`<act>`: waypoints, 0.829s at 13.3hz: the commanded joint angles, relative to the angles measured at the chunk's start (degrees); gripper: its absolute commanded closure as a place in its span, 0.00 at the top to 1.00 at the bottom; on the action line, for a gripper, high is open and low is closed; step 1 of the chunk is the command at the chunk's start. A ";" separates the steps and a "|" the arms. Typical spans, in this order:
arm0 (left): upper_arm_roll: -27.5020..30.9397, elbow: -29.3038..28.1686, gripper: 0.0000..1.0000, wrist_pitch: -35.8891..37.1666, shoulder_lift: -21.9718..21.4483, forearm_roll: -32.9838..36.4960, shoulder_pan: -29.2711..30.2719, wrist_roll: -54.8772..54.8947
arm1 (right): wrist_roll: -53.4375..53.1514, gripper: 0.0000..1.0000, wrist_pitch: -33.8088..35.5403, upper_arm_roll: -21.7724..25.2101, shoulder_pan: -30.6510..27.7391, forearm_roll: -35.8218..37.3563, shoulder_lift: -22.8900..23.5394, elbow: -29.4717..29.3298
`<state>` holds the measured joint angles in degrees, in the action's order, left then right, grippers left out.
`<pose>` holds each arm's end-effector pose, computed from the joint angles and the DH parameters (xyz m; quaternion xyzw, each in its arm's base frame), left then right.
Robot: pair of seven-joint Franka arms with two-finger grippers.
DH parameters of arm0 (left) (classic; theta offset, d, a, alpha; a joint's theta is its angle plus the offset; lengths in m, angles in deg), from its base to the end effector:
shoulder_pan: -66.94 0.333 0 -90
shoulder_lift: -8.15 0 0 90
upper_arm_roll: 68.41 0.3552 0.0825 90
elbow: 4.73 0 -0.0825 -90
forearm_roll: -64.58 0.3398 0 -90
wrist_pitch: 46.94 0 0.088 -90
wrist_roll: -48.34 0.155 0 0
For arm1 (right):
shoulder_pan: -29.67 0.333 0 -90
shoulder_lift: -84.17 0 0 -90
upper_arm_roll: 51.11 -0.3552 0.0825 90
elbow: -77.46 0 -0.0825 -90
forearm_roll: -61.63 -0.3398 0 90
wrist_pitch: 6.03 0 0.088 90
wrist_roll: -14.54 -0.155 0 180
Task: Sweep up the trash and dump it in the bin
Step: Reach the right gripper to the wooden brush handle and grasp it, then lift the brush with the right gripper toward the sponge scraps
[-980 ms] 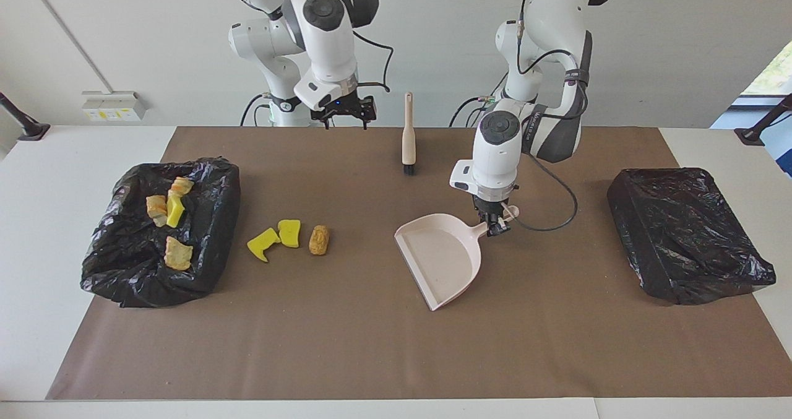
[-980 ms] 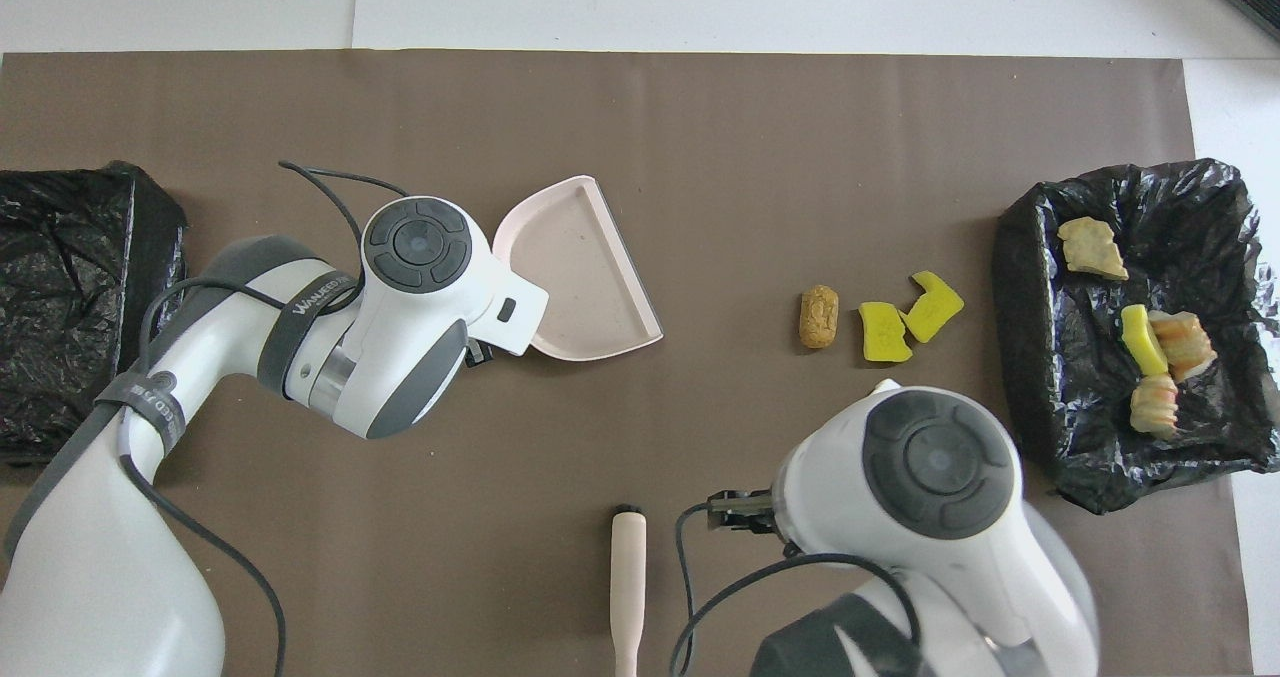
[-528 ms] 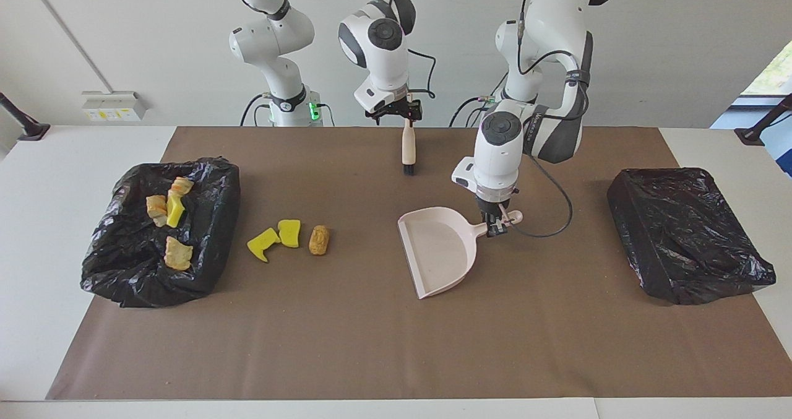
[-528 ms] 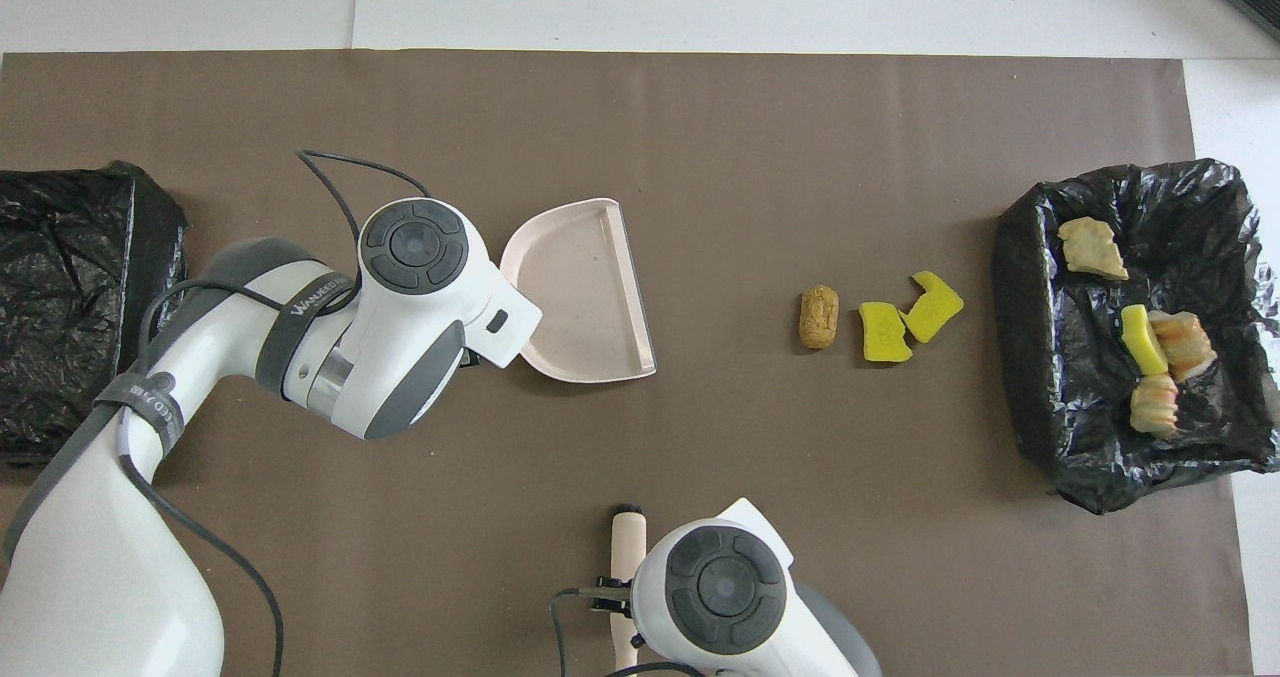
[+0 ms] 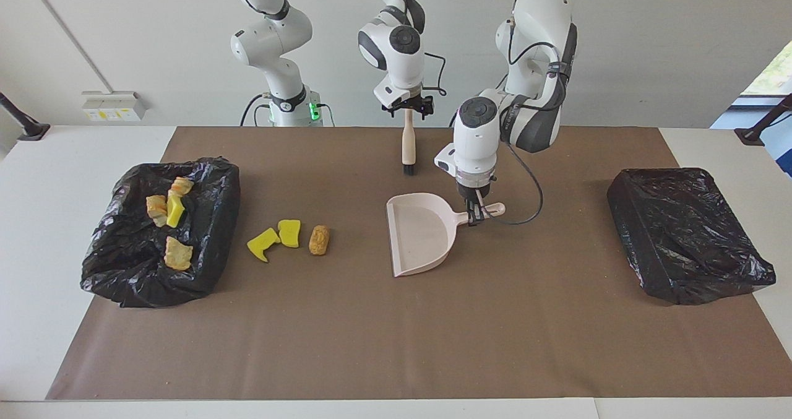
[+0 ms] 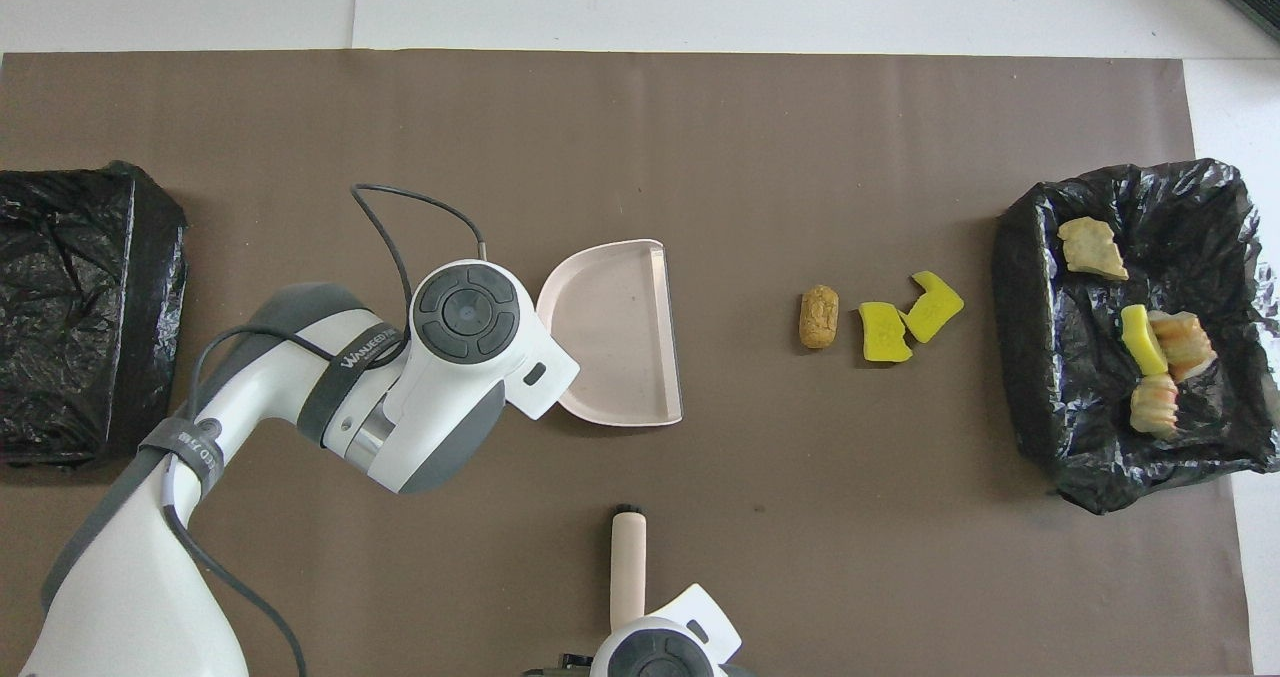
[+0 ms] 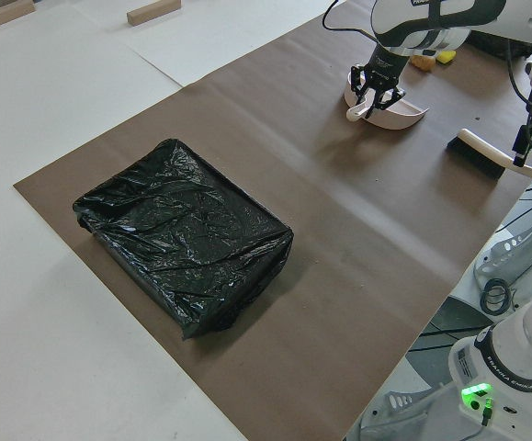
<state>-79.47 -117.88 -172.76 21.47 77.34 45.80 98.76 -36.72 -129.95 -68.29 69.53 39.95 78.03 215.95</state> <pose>0.4948 -0.2868 0.3711 -0.7064 0.7045 0.0130 0.0667 0.2031 0.3677 0.3620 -0.9862 0.0688 0.1497 0.0186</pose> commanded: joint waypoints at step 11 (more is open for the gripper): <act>0.77 -2.87 0.00 -1.72 -1.89 0.51 -0.57 -3.05 | -1.46 0.00 -3.44 0.21 4.09 -3.64 -0.02 3.28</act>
<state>-79.39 -118.26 -173.10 21.34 77.34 45.79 97.47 -36.76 -132.61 -68.27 73.23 37.81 78.03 218.74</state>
